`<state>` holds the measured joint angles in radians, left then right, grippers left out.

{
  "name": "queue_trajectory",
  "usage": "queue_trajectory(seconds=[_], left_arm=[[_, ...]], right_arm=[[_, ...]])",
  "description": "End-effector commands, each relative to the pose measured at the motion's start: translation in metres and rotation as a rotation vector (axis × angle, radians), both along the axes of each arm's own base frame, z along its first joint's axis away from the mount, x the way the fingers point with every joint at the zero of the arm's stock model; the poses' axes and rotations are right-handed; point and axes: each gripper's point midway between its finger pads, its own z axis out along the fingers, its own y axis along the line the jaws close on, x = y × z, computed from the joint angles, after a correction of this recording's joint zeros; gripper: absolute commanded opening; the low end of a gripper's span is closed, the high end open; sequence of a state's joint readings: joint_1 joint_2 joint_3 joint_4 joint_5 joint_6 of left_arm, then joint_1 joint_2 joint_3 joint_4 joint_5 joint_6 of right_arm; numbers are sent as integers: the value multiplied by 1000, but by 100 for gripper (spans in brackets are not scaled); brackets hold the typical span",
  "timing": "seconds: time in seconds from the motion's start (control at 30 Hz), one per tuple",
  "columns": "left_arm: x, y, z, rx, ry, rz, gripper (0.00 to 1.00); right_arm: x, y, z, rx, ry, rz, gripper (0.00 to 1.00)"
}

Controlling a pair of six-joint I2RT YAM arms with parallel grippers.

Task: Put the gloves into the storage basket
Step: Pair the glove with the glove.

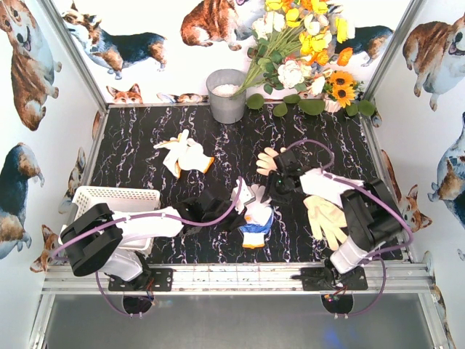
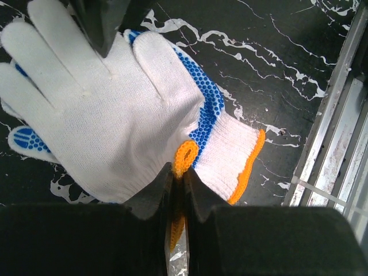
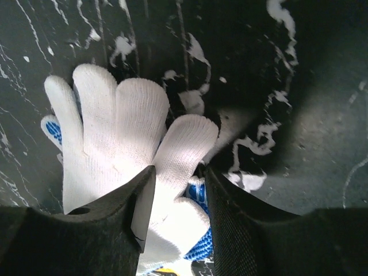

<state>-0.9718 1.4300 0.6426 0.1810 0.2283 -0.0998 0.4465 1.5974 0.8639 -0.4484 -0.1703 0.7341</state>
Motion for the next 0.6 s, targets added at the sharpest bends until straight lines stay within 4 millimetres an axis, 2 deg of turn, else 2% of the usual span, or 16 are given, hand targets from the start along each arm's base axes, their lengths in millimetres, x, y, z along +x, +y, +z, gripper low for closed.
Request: queue_trajectory(seconds=[0.0,0.17,0.3,0.57], left_arm=[[0,-7,7,-19,-11,-4,3],[3,-8,8,-15,-15,0,1],[3,-9,11,-19,-18,-2,0],[1,-4,9,-8,-21,0,0]], right_arm=[[11,1,-5,-107,-18,59,41],[14,-12,-14,-241,-14,75,36],[20,-20,-11,-295,-35,84,39],[30,-10,-18,-303,-34,141,41]])
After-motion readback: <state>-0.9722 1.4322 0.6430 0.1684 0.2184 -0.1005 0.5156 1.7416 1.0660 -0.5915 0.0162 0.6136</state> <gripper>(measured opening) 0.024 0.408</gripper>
